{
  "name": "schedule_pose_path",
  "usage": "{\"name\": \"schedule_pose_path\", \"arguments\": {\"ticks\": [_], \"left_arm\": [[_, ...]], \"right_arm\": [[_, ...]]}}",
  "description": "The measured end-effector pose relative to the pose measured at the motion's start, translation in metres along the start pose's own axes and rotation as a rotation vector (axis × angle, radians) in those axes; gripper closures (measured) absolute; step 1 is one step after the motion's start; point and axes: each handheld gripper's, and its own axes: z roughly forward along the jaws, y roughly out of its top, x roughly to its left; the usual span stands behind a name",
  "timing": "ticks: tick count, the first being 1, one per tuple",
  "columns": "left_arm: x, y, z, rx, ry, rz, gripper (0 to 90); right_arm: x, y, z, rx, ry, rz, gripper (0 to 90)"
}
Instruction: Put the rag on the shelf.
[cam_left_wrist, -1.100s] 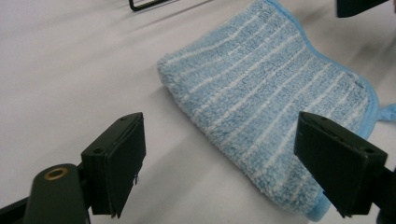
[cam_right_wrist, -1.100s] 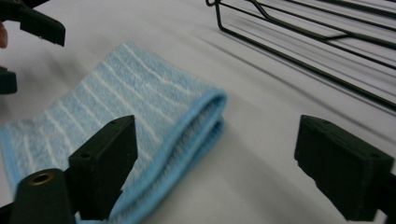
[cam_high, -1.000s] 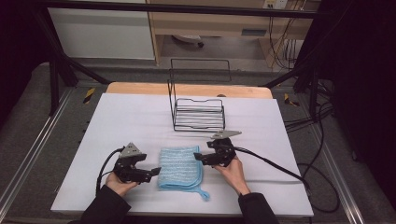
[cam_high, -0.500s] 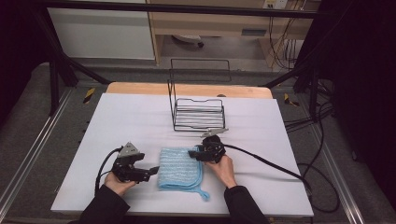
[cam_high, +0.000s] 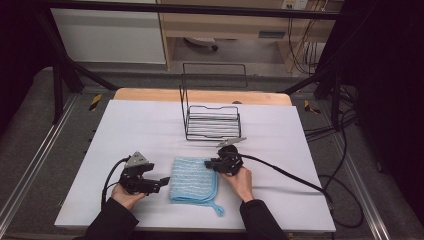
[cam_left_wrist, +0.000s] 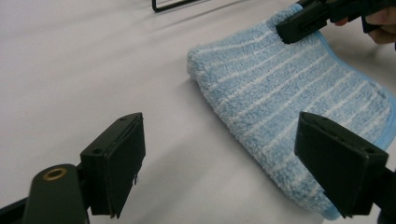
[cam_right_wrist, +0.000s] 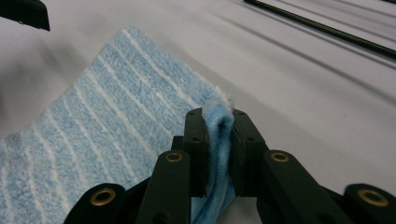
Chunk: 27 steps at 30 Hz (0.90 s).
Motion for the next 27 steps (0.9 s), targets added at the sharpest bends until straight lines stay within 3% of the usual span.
{"name": "schedule_pose_path", "arguments": {"ticks": [6, 9, 10, 13, 18, 23, 27], "left_arm": [[0.001, 0.013, 0.003, -0.021, 0.016, -0.011, 16.5], [0.003, 0.024, 0.009, -0.023, 0.030, -0.017, 17.8], [0.006, 0.033, 0.017, -0.023, 0.041, -0.033, 18.7], [0.010, 0.040, 0.030, -0.015, 0.054, -0.049, 22.9], [0.012, 0.045, 0.050, 0.024, 0.053, -0.072, 33.3], [0.010, 0.044, 0.067, 0.058, 0.073, -0.069, 48.6], [0.014, 0.040, 0.072, 0.088, 0.027, -0.115, 58.4]], "right_arm": [[-0.001, -0.004, -0.008, -0.015, -0.023, 0.004, 74.4], [-0.002, -0.004, -0.011, -0.046, -0.027, 0.006, 61.9], [-0.003, -0.004, -0.014, -0.067, -0.026, 0.009, 55.8], [-0.004, -0.003, -0.023, -0.100, -0.030, 0.016, 41.6], [-0.005, -0.006, -0.040, -0.123, -0.018, 0.021, 26.0], [-0.005, -0.016, -0.046, -0.131, -0.025, 0.011, 17.5], [-0.006, -0.018, -0.044, -0.131, -0.037, 0.007, 15.2]]}}
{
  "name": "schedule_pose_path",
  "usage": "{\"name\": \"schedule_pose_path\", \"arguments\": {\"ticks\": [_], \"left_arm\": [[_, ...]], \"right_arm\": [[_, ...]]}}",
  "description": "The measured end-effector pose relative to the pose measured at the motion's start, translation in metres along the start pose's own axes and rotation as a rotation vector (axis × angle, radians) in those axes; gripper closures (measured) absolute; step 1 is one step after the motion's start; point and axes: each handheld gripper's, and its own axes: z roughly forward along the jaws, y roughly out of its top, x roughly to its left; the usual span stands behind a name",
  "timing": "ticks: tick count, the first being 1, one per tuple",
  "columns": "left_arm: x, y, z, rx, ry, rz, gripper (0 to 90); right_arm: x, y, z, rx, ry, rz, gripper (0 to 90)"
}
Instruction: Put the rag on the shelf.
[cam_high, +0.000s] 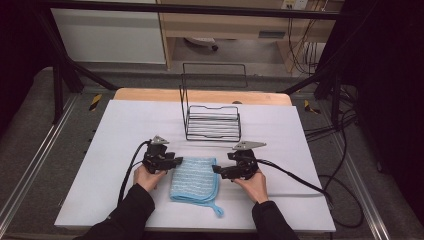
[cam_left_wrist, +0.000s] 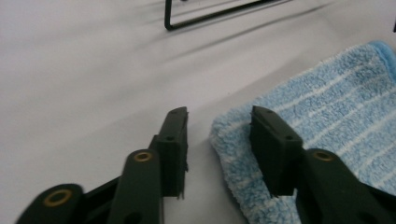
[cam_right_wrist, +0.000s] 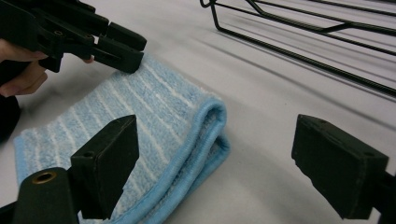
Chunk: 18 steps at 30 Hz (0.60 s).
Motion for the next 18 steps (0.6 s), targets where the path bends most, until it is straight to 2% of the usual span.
{"name": "schedule_pose_path", "arguments": {"ticks": [1, 2, 3, 5, 9, 16, 18], "left_arm": [[0.001, -0.001, 0.000, 0.003, -0.014, -0.012, 63.4], [0.002, -0.001, 0.001, 0.004, -0.029, -0.023, 63.4], [0.003, -0.002, 0.002, 0.013, -0.049, -0.039, 67.5], [0.002, -0.004, 0.003, 0.025, -0.052, -0.034, 70.6], [0.000, -0.004, 0.004, 0.035, -0.051, -0.035, 74.3], [0.000, -0.004, 0.005, 0.043, -0.052, -0.031, 76.5], [-0.001, -0.005, 0.005, 0.044, -0.049, -0.022, 76.8]], "right_arm": [[0.000, -0.001, 0.004, -0.003, 0.001, 0.011, 15.5], [0.000, -0.001, 0.004, -0.003, 0.001, 0.011, 15.5], [-0.001, -0.001, 0.009, -0.008, 0.007, 0.027, 17.1], [-0.003, -0.001, 0.014, -0.007, 0.017, 0.044, 19.8], [-0.003, 0.002, 0.024, 0.028, -0.005, 0.027, 24.3], [-0.009, 0.001, 0.033, 0.064, -0.010, 0.042, 30.4], [-0.011, 0.002, 0.037, 0.072, 0.006, 0.070, 33.1]]}}
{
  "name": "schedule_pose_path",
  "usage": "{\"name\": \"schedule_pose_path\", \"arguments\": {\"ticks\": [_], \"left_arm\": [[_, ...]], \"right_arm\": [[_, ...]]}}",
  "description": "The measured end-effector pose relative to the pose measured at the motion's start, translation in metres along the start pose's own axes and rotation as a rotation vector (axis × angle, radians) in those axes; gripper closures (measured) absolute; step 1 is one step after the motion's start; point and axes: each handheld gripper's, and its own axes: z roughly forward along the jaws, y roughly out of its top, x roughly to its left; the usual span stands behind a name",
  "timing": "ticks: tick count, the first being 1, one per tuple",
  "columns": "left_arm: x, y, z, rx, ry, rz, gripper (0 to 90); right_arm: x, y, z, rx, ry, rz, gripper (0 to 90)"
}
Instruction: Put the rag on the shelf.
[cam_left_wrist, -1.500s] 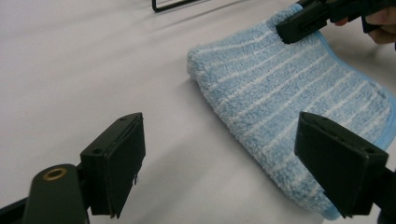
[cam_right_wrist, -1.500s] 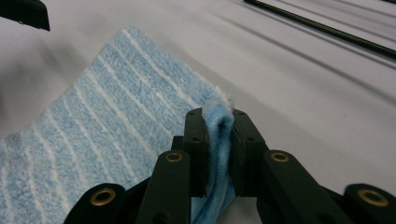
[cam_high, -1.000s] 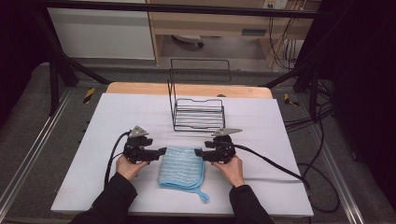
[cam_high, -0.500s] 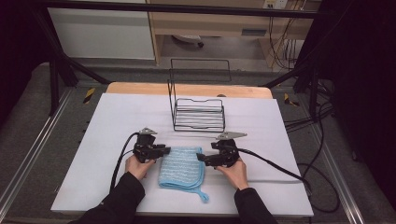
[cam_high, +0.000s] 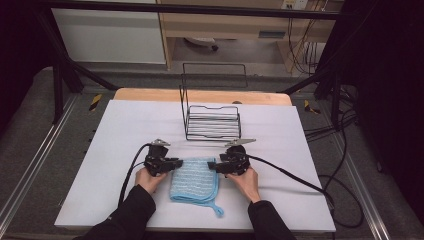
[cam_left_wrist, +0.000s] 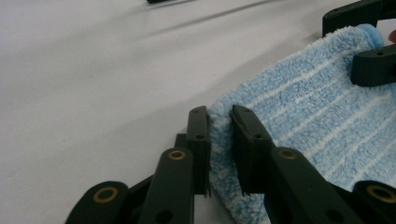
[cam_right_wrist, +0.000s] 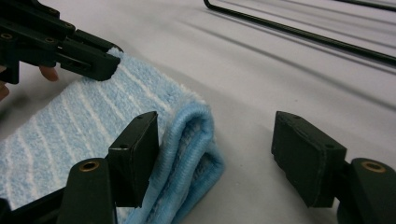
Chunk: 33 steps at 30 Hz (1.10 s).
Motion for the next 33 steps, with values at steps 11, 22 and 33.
{"name": "schedule_pose_path", "arguments": {"ticks": [11, 22, 33], "left_arm": [[-0.0009, -0.0002, 0.0003, 0.004, -0.001, 0.009, 78.1], [-0.0008, -0.0008, 0.0003, -0.002, -0.004, 0.031, 78.6], [0.0004, 0.0003, -0.0026, -0.016, -0.023, 0.018, 82.4]], "right_arm": [[0.0018, -0.0045, 0.0040, 0.010, 0.031, -0.022, 53.7], [0.0027, -0.0045, 0.0054, 0.037, 0.074, 0.064, 70.7], [0.0021, -0.0027, 0.0043, 0.047, 0.098, 0.085, 78.4]]}}
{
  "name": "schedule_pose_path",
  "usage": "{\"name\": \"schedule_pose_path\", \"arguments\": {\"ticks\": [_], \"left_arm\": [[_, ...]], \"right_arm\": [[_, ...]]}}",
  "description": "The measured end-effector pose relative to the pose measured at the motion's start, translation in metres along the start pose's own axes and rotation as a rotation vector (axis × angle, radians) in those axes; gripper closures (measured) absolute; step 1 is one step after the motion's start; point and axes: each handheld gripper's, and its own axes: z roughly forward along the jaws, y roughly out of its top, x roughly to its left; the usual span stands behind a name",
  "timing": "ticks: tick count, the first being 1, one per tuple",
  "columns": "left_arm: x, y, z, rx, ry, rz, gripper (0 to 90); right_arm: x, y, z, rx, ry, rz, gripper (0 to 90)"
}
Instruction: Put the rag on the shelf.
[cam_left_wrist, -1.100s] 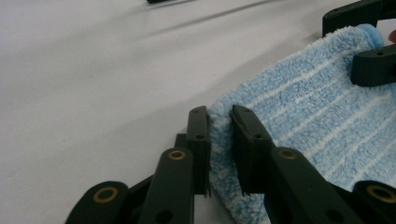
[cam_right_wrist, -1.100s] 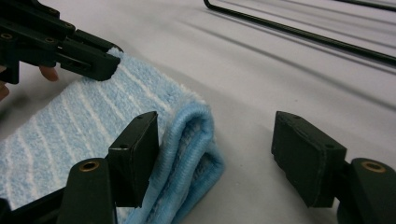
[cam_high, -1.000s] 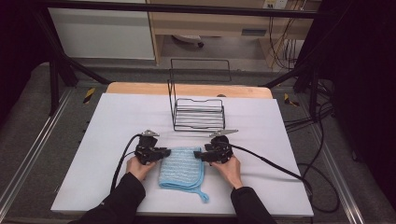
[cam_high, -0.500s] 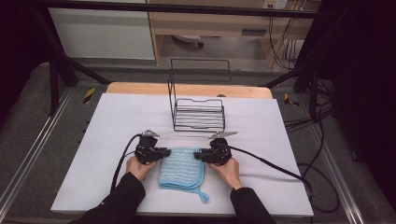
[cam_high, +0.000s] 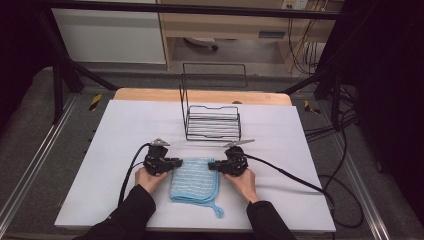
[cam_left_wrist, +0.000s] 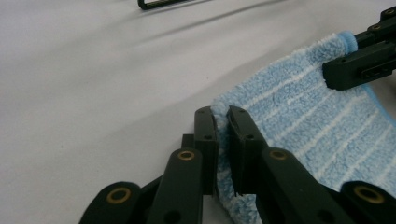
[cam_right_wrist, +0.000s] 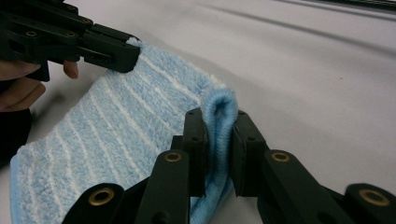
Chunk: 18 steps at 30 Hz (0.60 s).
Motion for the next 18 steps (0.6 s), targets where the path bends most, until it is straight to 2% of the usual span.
{"name": "schedule_pose_path", "arguments": {"ticks": [3, 7, 12, 18], "left_arm": [[0.001, 0.001, -0.004, -0.006, -0.015, -0.013, 82.5], [0.001, 0.002, -0.009, -0.029, -0.027, -0.009, 82.5], [-0.005, 0.003, -0.024, -0.080, -0.033, 0.023, 82.5], [-0.010, 0.004, -0.036, -0.115, -0.047, 0.036, 82.5]], "right_arm": [[0.001, 0.000, -0.001, -0.003, 0.003, 0.003, 78.5], [0.002, 0.000, -0.003, -0.009, 0.008, 0.007, 78.7], [0.006, 0.002, -0.010, -0.038, 0.024, 0.006, 78.7], [0.012, 0.004, -0.019, -0.085, 0.042, -0.010, 78.7]]}}
